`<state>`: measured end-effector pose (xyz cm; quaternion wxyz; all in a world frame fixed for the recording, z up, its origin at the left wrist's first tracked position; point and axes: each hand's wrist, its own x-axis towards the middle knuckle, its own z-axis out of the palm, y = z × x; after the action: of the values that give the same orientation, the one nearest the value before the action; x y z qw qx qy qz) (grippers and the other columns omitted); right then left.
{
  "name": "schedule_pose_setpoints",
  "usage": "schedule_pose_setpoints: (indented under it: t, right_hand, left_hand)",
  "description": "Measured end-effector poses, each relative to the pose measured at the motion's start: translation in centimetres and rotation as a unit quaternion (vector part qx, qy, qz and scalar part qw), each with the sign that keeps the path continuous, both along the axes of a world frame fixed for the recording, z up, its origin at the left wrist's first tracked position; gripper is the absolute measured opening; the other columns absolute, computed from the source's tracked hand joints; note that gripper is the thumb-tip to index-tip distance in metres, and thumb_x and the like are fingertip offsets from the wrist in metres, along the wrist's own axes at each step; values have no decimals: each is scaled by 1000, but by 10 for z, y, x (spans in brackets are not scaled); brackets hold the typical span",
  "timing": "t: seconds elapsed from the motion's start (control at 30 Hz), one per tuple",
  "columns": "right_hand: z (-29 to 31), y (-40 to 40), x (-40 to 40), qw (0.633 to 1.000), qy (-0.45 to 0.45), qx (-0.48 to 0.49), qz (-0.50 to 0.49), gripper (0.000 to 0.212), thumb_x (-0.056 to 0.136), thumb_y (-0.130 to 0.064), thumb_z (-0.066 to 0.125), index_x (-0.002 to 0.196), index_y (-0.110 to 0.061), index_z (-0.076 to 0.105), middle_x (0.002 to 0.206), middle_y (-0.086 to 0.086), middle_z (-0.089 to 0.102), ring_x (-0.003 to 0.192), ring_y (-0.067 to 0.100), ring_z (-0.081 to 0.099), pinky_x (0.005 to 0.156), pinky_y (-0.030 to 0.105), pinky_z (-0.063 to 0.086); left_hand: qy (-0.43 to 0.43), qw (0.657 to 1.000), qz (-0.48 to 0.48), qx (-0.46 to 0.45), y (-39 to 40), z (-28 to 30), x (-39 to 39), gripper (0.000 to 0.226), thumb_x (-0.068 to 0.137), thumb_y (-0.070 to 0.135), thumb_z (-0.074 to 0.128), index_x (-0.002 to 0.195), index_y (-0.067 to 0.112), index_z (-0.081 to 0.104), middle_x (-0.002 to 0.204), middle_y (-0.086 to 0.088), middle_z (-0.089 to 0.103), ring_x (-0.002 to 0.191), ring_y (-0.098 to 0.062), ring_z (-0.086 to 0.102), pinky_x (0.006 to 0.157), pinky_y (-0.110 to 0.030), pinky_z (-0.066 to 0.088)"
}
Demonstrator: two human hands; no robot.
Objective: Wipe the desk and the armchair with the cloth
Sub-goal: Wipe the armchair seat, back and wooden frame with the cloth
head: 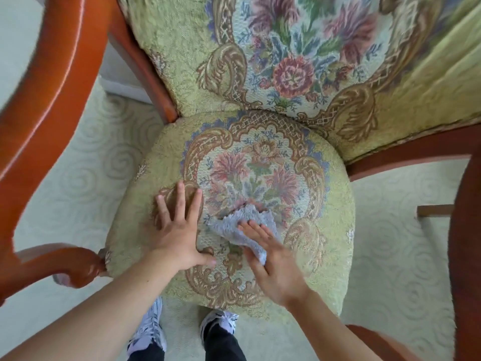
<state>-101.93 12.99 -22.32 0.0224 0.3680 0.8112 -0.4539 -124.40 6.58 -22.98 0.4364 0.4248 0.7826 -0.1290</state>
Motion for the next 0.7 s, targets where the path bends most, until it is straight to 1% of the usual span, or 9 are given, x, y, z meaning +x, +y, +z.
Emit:
schedule_pose_setpoints:
  t: [0.03, 0.07, 0.13, 0.23, 0.27, 0.4, 0.5, 0.6, 0.7]
  right_hand:
    - [12, 1, -1, 993, 3, -69, -91, 48, 99, -64, 38, 145, -54, 39, 128, -7, 69, 101, 13, 66, 93, 32, 51]
    - [23, 3, -3, 977, 15, -112, -181, 48, 92, -77, 36, 133, -58, 50, 90, 1, 75, 64, 17, 61, 67, 32, 53]
    - [40, 13, -6, 935, 45, -144, -322, 50, 83, -86, 37, 102, -52, 68, 60, 3, 62, 49, 12, 56, 53, 38, 48]
    - [64, 37, -13, 853, 111, -196, -471, 49, 95, -60, 51, 131, -28, 61, 121, 0, 69, 116, 14, 62, 106, 43, 47]
    - [72, 46, -15, 832, 125, -202, -502, 56, 95, -57, 55, 138, -21, 56, 131, -2, 63, 121, 12, 57, 109, 41, 44]
    - [109, 89, -29, 782, 176, -208, -561, 69, 89, -61, 56, 137, -12, 56, 119, 0, 60, 92, 9, 57, 75, 24, 45]
    - [129, 115, -38, 767, 190, -197, -581, 54, 98, -56, 49, 133, -16, 58, 125, 7, 65, 107, 26, 64, 76, 34, 50]
    - [155, 136, -47, 761, 213, -174, -588, 66, 87, -68, 50, 122, -14, 62, 106, 10, 63, 79, 24, 57, 60, 33, 41]
    - [181, 154, -56, 750, 237, -138, -602, 72, 75, -73, 49, 118, -17, 61, 110, 12, 62, 78, 19, 54, 65, 35, 41]
  left_hand:
    - [-13, 1000, 9, 1, 3, 3, 1, 156, 59, 73, 80, 130, 40, -55, 132, 6, -69, 135, -45, -43, 119, -65, 5]
    - [-22, 1000, 16, 5, 7, 8, 3, 151, 63, 73, 78, 132, 41, -53, 135, 7, -67, 135, -44, -43, 120, -63, 2]
    - [-22, 999, 18, 31, 19, 21, 5, 144, 65, 76, 72, 141, 40, -45, 147, 7, -56, 141, -42, -38, 123, -60, 0]
    - [6, 996, 3, 86, 42, 48, 7, 138, 64, 84, 65, 146, 44, -39, 157, 6, -44, 150, -39, -25, 124, -57, 11]
    - [12, 994, 6, 104, 51, 58, 6, 137, 63, 85, 65, 144, 48, -40, 156, 7, -46, 152, -37, -19, 121, -57, 20]
    - [10, 979, 44, 201, 97, 97, -11, 134, 63, 84, 68, 134, 60, -44, 149, 16, -53, 153, -30, -19, 111, -54, 39]
    - [68, 961, 1, 269, 127, 122, -33, 128, 65, 90, 55, 138, 54, -43, 156, 8, -43, 151, -25, -26, 121, -52, 20]
    - [117, 932, -48, 340, 154, 144, -49, 122, 68, 89, 43, 150, 41, -34, 160, 1, -38, 149, -22, -33, 124, -45, 4]
    - [168, 901, -76, 392, 183, 166, -63, 120, 70, 86, 39, 157, 34, -25, 162, -5, -37, 146, -21, -39, 120, -46, -9]
